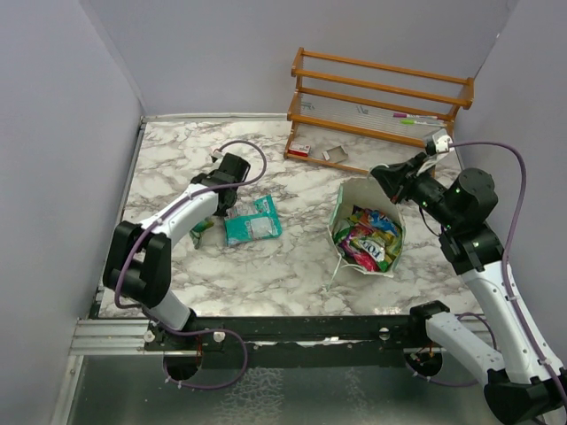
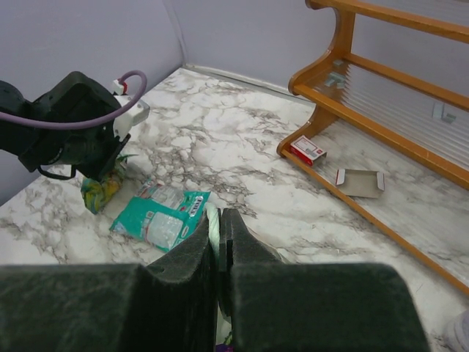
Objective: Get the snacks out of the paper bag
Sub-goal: Place the snack at the center of the board.
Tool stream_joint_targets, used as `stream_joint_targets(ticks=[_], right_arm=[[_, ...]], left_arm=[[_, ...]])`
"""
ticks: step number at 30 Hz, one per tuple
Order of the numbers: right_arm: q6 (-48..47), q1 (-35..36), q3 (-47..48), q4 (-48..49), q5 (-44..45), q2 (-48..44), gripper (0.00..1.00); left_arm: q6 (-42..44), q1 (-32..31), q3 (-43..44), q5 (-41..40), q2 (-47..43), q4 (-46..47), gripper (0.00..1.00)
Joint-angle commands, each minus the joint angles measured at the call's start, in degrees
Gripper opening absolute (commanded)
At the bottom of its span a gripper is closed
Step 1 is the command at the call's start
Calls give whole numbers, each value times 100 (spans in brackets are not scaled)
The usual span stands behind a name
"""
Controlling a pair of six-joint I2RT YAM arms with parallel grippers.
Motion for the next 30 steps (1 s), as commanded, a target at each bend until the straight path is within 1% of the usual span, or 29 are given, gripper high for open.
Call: stream_joint_targets(ticks=[1, 4, 7, 9, 12, 14, 17, 21, 23, 25, 27, 30], right_arm=[[-30, -13, 12, 242, 42, -123, 4], [-14, -13, 16, 279, -27, -139, 4], [-7, -13, 82, 282, 30, -123, 4], [-7, -13, 154, 294, 57, -96, 4], [65, -13, 241, 377, 49, -46, 4], [122, -13, 286, 448, 18, 8, 4], [236, -13, 328, 587, -113, 72, 4], [299, -13, 286, 924, -457, 82, 4], [273, -13, 279, 994, -534, 75, 4], [246, -13, 277, 1041, -584, 69, 4], [265, -13, 260, 1129, -585, 88, 4], [285, -13, 352, 1199, -315, 179, 4]], left_arm=[[108, 11, 450, 604, 53, 0, 31], [213, 14, 386, 1096, -424, 288, 48], [262, 15, 215, 1580, -997, 650, 57], [255, 15, 129, 1779, -1346, 862, 60], [220, 15, 15, 2205, -1827, 1235, 61], [203, 15, -86, 2814, -2170, 1627, 63], [40, 11, -250, 4004, -2622, 2303, 72], [-388, -66, -567, 5169, -3062, 3402, 73], [-525, -259, -717, 5552, -3192, 3916, 73], [-637, -594, -833, 5727, -3261, 4348, 73], [-633, -1100, -907, 5710, -3267, 4713, 73], [-488, -1896, -917, 5388, -3148, 4977, 73]])
